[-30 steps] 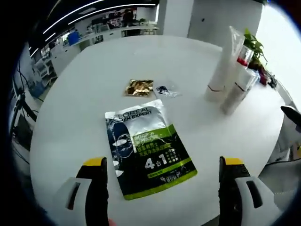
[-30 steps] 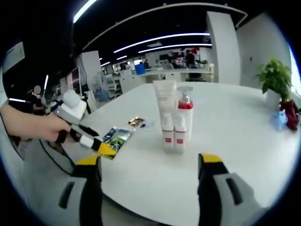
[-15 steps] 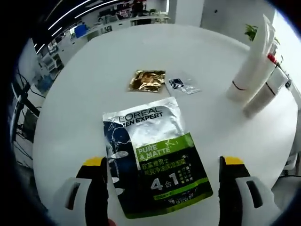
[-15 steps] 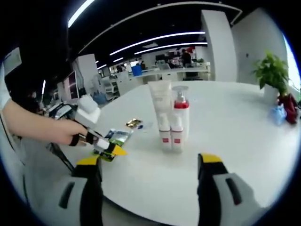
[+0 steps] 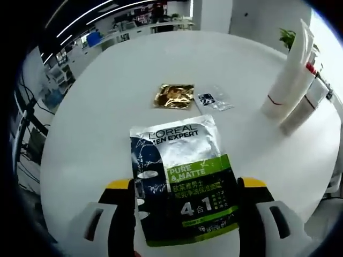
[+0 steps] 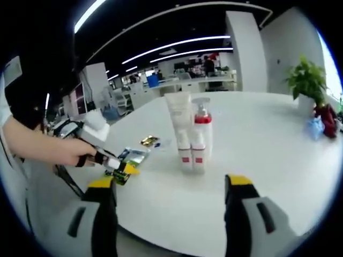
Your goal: Arrange the skincare products in the storage area until every visible bottle or jar stands upright without overlapping.
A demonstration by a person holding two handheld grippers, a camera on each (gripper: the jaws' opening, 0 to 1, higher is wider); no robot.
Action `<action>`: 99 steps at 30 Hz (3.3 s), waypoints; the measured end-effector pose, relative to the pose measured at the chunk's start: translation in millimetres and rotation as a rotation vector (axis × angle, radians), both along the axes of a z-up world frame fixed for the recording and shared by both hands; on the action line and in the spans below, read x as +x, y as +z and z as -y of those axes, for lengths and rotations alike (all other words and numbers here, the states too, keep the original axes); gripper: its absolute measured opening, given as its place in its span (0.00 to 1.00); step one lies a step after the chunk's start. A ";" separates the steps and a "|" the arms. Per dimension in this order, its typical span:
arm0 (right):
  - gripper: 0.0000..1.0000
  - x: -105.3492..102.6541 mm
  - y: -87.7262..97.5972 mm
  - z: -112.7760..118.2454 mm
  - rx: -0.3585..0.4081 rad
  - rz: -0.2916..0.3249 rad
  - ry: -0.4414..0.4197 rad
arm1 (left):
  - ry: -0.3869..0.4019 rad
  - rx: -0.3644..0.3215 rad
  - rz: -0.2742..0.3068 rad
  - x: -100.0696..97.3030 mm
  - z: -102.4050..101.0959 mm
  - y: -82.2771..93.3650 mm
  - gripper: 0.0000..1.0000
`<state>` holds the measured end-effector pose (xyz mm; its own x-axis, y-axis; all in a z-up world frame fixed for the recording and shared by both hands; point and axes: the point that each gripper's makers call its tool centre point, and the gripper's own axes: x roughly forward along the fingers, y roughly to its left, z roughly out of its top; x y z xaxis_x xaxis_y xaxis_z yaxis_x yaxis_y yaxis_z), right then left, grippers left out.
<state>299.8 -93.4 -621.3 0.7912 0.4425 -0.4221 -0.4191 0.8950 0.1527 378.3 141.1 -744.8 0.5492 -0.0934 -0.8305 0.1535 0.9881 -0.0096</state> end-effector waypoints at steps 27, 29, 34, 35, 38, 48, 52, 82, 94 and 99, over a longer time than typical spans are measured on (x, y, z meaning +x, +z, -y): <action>0.80 0.3 1.4 -0.3 -0.006 0.000 -0.003 | -0.107 -0.112 0.107 -3.3 19.3 16.4 0.17; 0.78 -0.4 1.6 -1.6 -0.004 -0.003 0.002 | -0.118 -0.119 0.118 -7.0 20.8 20.5 0.16; 0.75 -1.7 1.6 -4.1 -0.005 -0.002 0.015 | -0.177 -0.116 0.177 -10.9 26.1 38.3 0.16; 0.75 -2.0 1.3 -4.8 -0.005 -0.004 0.017 | -0.187 -0.115 0.188 -11.2 26.9 41.7 0.16; 0.73 -2.9 1.6 -7.1 0.000 -0.003 0.024 | -0.222 -0.118 0.234 -12.9 30.3 54.7 0.17; 0.67 -6.7 1.2 -13.4 -0.008 -0.001 0.057 | -0.302 -0.128 0.338 -28.2 40.5 89.8 0.17; 0.66 -8.0 1.3 -15.0 -0.009 0.001 0.065 | -0.324 -0.142 0.376 -35.2 43.6 105.0 0.17; 0.44 4.4 60.0 -113.9 0.583 -0.056 0.137 | -0.557 -0.187 0.507 -93.5 72.8 161.5 0.18; 0.10 5.2 70.5 -111.7 0.716 -0.080 0.081 | -0.560 -0.232 0.500 -101.3 78.7 163.3 0.19; 0.05 1.0 74.5 -110.5 0.760 -0.093 0.088 | -0.561 -0.255 0.493 -104.7 81.7 162.4 0.22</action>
